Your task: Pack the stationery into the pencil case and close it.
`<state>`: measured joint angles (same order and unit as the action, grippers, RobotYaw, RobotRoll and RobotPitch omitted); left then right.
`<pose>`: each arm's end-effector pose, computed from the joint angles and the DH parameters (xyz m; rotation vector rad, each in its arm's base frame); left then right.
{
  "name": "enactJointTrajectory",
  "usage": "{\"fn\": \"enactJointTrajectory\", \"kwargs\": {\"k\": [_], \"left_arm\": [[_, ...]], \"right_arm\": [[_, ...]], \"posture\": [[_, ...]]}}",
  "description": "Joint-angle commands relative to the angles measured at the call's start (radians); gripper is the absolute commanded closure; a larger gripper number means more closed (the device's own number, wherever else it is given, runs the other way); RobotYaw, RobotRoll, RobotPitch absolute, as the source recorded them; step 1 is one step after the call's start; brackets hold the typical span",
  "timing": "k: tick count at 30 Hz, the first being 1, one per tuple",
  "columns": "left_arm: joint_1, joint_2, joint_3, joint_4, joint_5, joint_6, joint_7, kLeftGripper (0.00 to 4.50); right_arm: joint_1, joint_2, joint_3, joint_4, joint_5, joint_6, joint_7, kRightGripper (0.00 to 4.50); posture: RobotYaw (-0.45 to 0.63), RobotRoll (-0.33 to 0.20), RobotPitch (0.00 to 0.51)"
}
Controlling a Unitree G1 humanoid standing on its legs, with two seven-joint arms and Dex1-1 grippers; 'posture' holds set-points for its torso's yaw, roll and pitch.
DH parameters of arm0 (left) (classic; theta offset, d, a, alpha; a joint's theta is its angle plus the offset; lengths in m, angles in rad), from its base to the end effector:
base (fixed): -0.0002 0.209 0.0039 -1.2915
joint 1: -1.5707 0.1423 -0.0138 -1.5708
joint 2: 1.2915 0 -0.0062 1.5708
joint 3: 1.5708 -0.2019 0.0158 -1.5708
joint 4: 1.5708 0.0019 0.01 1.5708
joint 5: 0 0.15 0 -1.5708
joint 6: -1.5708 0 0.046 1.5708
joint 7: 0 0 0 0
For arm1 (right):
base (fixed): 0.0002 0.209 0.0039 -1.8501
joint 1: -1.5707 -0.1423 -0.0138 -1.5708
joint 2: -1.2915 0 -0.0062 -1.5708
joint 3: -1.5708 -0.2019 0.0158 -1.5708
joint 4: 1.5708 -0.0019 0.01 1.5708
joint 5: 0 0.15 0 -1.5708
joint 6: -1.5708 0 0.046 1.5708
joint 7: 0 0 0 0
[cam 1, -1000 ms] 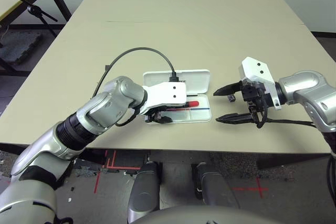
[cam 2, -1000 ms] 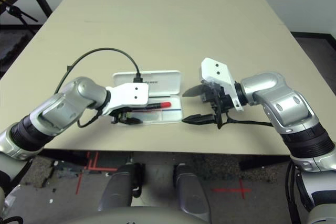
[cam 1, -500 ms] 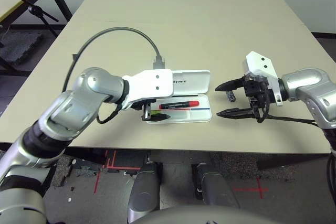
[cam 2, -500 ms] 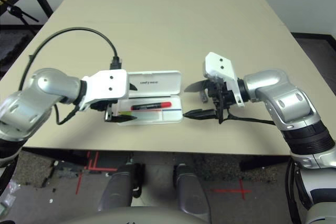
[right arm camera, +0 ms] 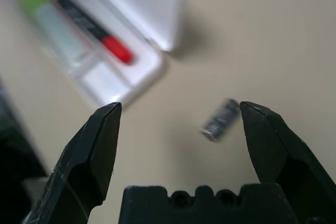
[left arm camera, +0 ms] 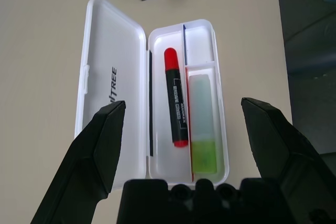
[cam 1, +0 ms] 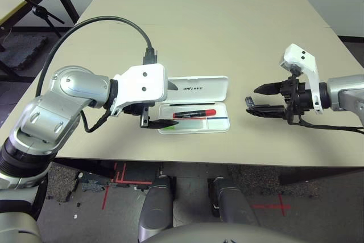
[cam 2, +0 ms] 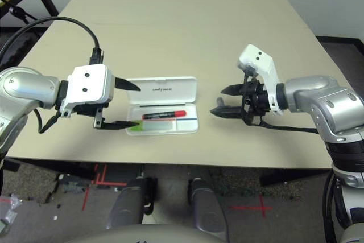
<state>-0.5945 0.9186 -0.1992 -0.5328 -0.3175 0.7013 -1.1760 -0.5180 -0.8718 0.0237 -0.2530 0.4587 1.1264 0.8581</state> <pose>0.2450 0.1921 0.2448 0.8138 0.2118 -1.3278 0.2656 -0.2549 0.2070 -0.2712 0.5748 0.7792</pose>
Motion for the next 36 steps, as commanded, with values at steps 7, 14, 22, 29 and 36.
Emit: {"fn": "enactJointTrajectory", "kwargs": {"k": [7,14,22,29,36], "left_arm": [[-0.037,-0.031,-0.068,0.069,0.025,-0.059,-0.009,0.06],[-0.054,-0.045,-0.092,0.099,0.043,-0.087,-0.018,0.06],[-0.06,-0.05,-0.101,0.101,0.052,-0.093,-0.016,0.06],[-0.053,-0.049,-0.096,0.081,0.049,-0.078,-0.008,0.06],[-0.049,-0.047,-0.09,0.058,0.047,-0.056,0.005,0.06]], "right_arm": [[-0.069,0.408,-0.124,-0.1,-0.177,0.362,-0.532,0.0],[-0.055,0.524,-0.171,-0.143,-0.237,0.449,-0.66,0.0],[-0.014,0.544,-0.137,-0.112,-0.246,0.395,-0.684,0.0],[0.0,0.567,-0.085,-0.061,-0.248,0.347,-0.684,0.0],[0.001,0.586,-0.06,0.006,-0.263,0.294,-0.697,0.0]], "posture": [[-0.04,0.0,0.119],[-0.06,0.0,0.112],[-0.06,0.0,0.112],[-0.03,0.0,0.118],[-0.02,0.0,0.118]]}}
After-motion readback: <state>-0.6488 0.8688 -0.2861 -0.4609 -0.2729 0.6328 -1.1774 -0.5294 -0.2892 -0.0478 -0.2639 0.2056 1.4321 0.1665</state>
